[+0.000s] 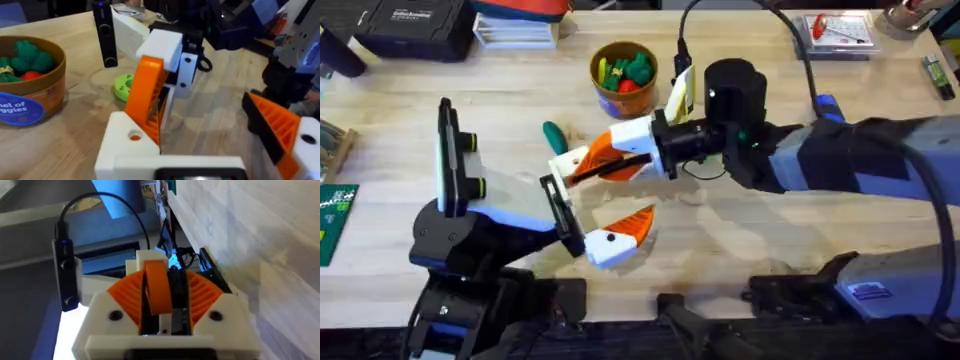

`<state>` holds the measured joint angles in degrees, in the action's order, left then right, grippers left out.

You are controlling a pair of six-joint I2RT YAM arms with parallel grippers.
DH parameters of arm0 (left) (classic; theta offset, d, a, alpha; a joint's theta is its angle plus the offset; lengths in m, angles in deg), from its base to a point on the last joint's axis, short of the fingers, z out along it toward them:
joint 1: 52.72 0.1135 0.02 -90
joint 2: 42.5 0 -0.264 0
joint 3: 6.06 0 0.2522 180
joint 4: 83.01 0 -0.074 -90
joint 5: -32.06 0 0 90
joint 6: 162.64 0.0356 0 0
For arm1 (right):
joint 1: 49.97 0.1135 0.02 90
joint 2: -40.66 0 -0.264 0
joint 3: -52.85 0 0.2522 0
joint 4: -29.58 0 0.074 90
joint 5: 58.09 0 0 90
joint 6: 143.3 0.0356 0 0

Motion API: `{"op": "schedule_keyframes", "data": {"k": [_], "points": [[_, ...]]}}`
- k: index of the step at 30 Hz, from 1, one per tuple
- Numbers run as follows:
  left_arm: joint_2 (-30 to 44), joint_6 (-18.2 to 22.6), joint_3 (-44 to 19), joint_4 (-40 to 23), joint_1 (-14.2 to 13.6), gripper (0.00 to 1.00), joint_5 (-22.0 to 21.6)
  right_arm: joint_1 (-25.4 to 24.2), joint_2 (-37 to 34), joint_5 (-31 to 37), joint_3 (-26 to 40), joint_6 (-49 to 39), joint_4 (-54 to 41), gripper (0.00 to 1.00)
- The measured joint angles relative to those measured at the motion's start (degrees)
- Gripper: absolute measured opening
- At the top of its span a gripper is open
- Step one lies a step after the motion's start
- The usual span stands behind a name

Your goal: Pick up the gripper from the table and insert it into the empty holder that is missing its gripper. Then pick up a screw, insert it into the mounting hole, and use the screwdriver to tighten it. Finally, clean up the table by picking up the vegetable and placing it into the bucket.

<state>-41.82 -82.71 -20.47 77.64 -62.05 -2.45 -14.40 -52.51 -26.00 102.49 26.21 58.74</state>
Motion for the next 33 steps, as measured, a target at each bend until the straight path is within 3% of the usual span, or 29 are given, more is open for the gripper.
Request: {"op": "schedule_keyframes", "data": {"k": [9, 15, 17, 18, 26, 33], "points": [[-0.1, 1.7, 0.0, 0.1, 0.0, 0.986, -0.5, 0.1, -0.7, -0.3, -0.1, -0.2, 0.9, 0.687], [-0.1, 1.7, 0.0, -0.2, -0.7, 0.985, 1.8, 0.1, -0.7, -1.9, -0.1, -0.3, 1.7, 0.798], [-0.1, 1.7, 0.0, -0.2, -0.7, 0.985, 2.0, -0.6, -0.7, -2.5, -0.1, -0.3, 1.7, 0.951], [-0.1, 1.7, 0.0, -0.2, -0.7, 0.985, 2.0, -1.1, -0.7, -2.7, -0.1, -0.3, 1.7, 0.983], [-0.1, 1.7, 0.0, -0.2, -0.7, 0.985, 2.2, -4.0, -0.7, -2.9, -0.1, -2.4, 1.7, 0.993], [-0.1, 1.7, 0.0, -0.2, -0.7, 0.985, 2.2, -12.6, -0.7, -1.6, 0.0, -10.8, 1.4, 0.994]]}}
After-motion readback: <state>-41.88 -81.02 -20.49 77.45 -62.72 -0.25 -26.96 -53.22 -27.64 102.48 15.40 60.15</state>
